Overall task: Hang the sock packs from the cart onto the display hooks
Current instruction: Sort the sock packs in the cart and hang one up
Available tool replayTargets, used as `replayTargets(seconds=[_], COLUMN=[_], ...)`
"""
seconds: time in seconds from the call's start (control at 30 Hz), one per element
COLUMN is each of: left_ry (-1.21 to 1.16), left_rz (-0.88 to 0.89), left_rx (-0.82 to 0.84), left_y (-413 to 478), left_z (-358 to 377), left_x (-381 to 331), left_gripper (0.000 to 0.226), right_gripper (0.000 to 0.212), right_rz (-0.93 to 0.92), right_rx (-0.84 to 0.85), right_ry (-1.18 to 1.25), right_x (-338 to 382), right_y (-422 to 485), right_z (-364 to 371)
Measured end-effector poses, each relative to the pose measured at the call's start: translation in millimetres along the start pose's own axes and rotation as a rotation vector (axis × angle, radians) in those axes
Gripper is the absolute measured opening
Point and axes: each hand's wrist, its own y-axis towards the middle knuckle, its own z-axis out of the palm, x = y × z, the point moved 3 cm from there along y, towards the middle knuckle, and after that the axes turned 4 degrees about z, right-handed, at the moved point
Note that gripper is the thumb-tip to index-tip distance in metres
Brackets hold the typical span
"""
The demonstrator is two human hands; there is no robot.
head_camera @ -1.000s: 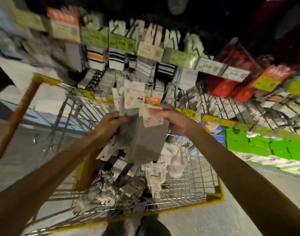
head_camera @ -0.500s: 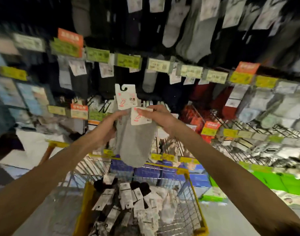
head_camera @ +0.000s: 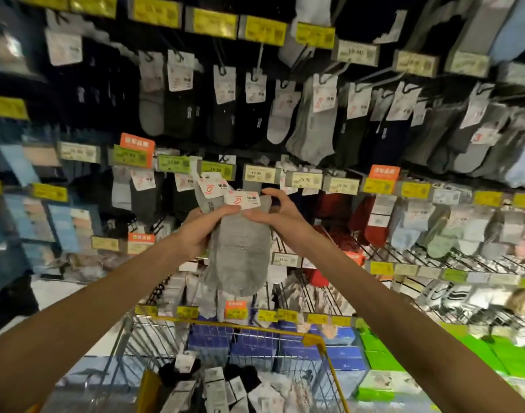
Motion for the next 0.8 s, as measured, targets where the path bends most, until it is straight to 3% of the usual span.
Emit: replayTargets(seconds=[0.17,0.43,0.67,0.8], left_ry=[0.043,0.043,0.053,0.055], left_rz=[0.007,-0.021,0.053,0.075], left_rx=[0.056,0.097,0.06,0.057], left_y=[-0.5,2.5,20.2,29.8], left_z=[5.2,10.0,8.1,6.2], left_x=[-7.4,4.6,-19.5,-34.9], left_gripper=[0.051,0.046,0.059,0.051], right_gripper=[0.086,0.061,0.064,0.053], right_rz=[0.016,0.12,0.101,0.108], right_rx=[0.004,-0.057,-0.093,-0.103], right_ry=[0.098,0.118,0.16,0.194], right_x=[-5.0,-14.5,9.3,17.8], right_y=[-4.6,-5.8,14.5,24.2], right_z=[-5.5,-9.8,-7.7,-9.3])
